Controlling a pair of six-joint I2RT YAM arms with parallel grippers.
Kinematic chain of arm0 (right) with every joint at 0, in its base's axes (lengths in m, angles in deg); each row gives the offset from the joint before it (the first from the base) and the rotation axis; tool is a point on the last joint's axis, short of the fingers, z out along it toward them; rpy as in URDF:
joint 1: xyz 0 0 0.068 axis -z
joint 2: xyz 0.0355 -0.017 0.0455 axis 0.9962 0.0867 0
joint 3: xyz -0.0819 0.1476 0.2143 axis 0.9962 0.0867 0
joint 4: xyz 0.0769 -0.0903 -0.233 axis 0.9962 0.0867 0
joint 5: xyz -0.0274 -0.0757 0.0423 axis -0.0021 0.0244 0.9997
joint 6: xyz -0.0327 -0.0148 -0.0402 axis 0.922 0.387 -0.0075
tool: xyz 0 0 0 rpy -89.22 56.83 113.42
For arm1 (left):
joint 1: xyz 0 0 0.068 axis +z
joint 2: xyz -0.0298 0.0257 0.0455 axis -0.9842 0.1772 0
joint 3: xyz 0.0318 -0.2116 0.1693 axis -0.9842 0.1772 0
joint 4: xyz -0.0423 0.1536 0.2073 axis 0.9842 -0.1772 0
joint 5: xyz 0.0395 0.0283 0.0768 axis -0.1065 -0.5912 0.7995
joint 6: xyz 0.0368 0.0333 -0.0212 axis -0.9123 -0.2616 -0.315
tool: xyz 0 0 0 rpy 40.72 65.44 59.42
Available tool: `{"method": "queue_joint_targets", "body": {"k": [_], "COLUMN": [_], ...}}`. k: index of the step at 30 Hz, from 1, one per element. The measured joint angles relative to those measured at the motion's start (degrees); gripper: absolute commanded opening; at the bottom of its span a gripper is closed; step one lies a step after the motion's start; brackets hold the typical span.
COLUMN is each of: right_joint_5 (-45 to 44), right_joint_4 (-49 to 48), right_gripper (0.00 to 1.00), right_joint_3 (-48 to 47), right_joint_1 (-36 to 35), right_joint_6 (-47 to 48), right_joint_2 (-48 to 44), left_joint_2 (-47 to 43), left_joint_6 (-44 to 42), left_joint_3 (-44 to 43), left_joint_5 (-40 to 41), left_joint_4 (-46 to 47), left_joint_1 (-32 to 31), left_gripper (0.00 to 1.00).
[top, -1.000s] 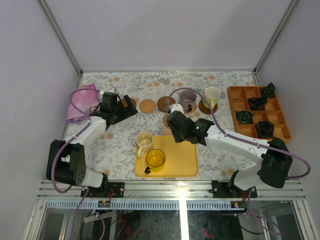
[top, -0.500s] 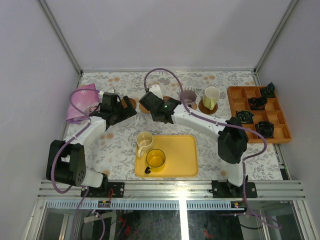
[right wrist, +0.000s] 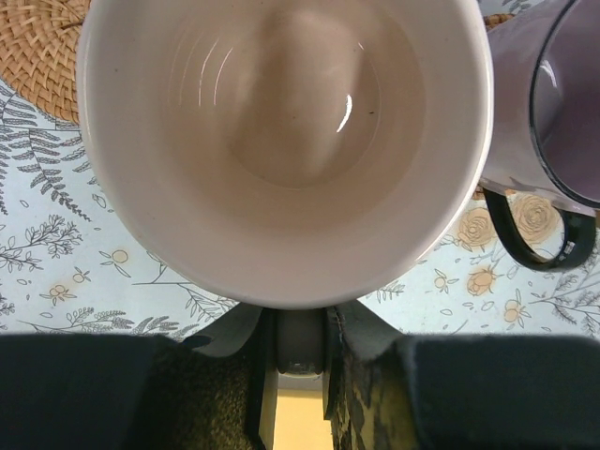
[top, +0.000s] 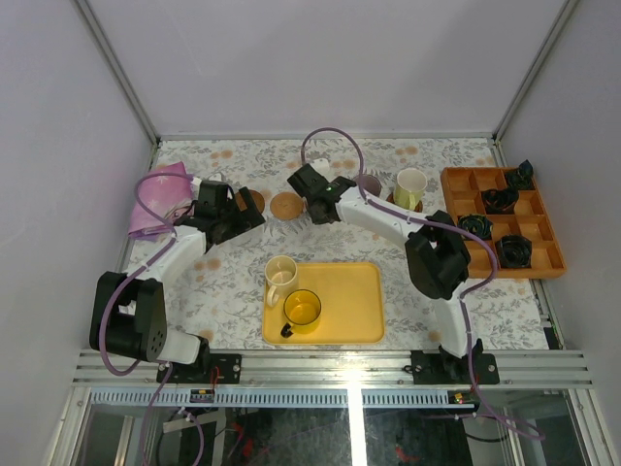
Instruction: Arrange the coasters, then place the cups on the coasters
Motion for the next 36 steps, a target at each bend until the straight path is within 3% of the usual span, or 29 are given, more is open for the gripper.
{"method": "queue_joint_targets", "body": {"k": [36], "right_joint_5": [6.05], "right_joint_4": [-3.02], "right_gripper": [0.00], "right_joint_3": [-3.56], "right_joint_1": [5.09], "right_joint_6": [-0.11], "right_joint_2": [7.06], "left_joint_2": [-0.52], "left_joint_6": [-0.04], "left_joint_3": [0.00], "left_joint_5": [0.79], "left_joint_4": [-0.17], "left_joint_1": [-0.02], "left_gripper": [1.00]}}
